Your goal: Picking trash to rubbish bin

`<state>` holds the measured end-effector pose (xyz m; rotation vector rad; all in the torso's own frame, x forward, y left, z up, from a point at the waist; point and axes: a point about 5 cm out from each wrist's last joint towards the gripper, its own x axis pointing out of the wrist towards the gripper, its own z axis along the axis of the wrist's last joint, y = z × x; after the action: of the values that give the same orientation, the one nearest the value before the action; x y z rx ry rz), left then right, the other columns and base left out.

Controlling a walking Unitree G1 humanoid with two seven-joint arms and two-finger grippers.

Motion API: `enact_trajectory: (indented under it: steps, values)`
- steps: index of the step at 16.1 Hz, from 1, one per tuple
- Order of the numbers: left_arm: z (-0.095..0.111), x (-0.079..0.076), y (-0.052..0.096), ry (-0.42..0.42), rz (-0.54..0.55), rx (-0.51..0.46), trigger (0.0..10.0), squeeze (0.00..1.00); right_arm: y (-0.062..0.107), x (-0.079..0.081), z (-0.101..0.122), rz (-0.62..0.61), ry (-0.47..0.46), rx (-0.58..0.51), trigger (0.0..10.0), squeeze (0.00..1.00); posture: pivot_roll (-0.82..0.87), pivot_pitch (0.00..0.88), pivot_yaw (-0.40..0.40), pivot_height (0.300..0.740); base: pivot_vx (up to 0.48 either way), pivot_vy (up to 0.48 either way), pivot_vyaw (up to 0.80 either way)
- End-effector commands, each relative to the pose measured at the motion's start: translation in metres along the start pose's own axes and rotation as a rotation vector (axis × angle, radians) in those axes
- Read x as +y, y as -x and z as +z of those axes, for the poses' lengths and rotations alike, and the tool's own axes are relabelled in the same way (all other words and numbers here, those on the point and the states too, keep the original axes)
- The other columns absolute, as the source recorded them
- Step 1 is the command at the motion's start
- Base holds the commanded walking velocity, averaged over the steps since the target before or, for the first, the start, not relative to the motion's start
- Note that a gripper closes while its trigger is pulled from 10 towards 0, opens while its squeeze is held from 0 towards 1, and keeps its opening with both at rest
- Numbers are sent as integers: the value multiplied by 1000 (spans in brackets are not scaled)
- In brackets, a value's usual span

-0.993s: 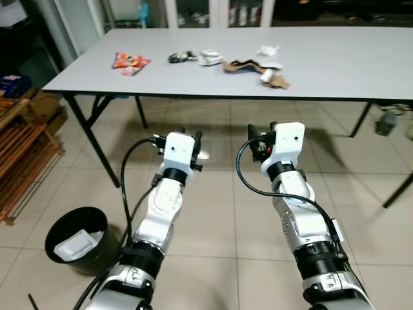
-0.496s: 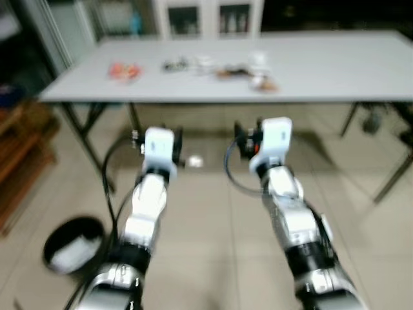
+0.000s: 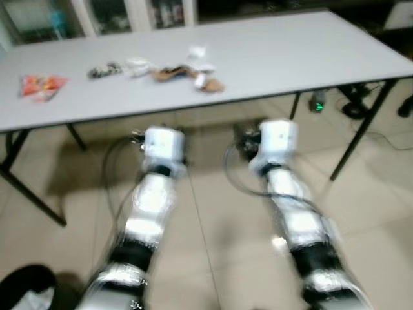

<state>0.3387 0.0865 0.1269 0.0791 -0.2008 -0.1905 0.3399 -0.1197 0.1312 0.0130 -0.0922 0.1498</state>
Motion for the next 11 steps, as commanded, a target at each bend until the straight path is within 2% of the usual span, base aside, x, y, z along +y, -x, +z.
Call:
enact_trajectory:
  steps: [1,11]
  values:
    - [0,19,0,-28,43,2,10000,0,-6,17,11,46,-18,-43,10000,0,36,18,65,740,480,0,0]
    - [0,19,0,-29,38,3,10000,0,-6,19,11,51,-14,-45,10000,0,37,8,67,740,480,0,0]
